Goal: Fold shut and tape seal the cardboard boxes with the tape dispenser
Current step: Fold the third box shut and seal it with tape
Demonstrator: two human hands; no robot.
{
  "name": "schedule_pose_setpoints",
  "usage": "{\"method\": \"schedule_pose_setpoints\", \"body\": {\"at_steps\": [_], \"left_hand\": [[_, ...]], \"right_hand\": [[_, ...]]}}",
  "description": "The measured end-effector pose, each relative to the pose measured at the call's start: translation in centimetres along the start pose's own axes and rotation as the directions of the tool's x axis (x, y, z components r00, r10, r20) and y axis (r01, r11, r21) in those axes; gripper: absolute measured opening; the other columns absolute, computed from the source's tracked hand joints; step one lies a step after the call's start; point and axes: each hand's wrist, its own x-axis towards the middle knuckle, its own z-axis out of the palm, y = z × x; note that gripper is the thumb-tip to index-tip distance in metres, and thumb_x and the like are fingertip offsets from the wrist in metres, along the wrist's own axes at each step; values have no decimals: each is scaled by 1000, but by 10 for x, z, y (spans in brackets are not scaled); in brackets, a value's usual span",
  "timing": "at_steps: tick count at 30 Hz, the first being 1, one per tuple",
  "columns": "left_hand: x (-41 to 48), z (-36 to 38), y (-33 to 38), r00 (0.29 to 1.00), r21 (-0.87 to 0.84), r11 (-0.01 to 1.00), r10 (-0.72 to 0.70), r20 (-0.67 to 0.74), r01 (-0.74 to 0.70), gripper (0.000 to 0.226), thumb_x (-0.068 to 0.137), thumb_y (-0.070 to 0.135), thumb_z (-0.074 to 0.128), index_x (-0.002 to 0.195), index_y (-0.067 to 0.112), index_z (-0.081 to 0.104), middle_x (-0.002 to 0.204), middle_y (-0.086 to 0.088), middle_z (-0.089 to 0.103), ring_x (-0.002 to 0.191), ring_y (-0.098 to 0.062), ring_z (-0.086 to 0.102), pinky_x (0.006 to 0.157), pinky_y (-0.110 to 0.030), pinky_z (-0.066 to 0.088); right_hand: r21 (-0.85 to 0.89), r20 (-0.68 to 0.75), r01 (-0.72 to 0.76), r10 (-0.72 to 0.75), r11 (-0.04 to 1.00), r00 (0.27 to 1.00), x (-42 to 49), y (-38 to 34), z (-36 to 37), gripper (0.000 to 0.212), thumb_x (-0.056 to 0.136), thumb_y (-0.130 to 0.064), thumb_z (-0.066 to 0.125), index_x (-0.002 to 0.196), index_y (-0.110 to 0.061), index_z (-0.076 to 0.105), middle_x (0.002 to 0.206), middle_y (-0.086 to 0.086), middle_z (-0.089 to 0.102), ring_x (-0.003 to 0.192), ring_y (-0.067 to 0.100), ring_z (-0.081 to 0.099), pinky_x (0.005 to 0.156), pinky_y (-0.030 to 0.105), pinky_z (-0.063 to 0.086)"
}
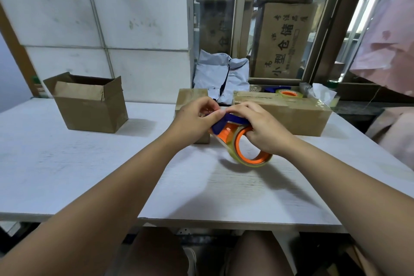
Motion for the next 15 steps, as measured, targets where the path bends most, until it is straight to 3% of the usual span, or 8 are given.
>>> {"method": "schedule_pose_setpoints", "body": {"at_steps": [2,4,7,11,13,15], "left_hand": [[0,3,1,1000,-85,996,-9,-28,7,7,89,25,64,94,24,61,103,10,58,81,4,56,67,-8,42],[2,4,-1,990,-203,978,-75,-118,50,18,89,23,64,106,29,58,120,5,44,85,5,52,70,-6,44],[8,-5,-4,948,-241,970,-117,-297,45,16,91,23,60,106,28,58,124,2,33,97,-3,48,90,-18,43],[11,-10,-18,917,100,995,26,-397,15,18,90,12,58,103,24,62,124,2,34,114,-12,40,96,-20,34],[10,-6,-29,915,300,954,110,-389,13,27,89,6,53,111,19,62,131,-2,38,121,-18,35,94,-18,29],[10,-3,-41,920,413,911,174,-352,-15,33,90,5,51,119,16,60,135,-3,43,124,-21,36,100,-26,31]], "right_hand": [[9,1,4,-4,1000,1000,1,-1,-1,76,72,15,45,131,-33,50,122,-9,45,118,14,44,98,32,40],[6,19,16,-16,1000,1000,1,-2,-2,71,72,17,46,129,-25,52,127,-4,47,121,16,44,99,24,36],[-20,73,-36,38,999,997,0,2,-1,60,77,14,49,128,-17,52,130,1,48,120,16,44,94,15,30],[-89,96,-194,203,977,975,-1,19,1,48,80,0,61,123,-19,52,117,0,52,106,18,49,82,21,33],[-147,101,-279,295,949,950,0,27,2,43,80,-6,65,120,-18,55,113,1,54,100,19,50,77,25,34],[-181,87,-355,374,917,923,2,33,5,35,78,-8,66,111,-18,59,107,3,60,90,21,52,70,28,38]]}}
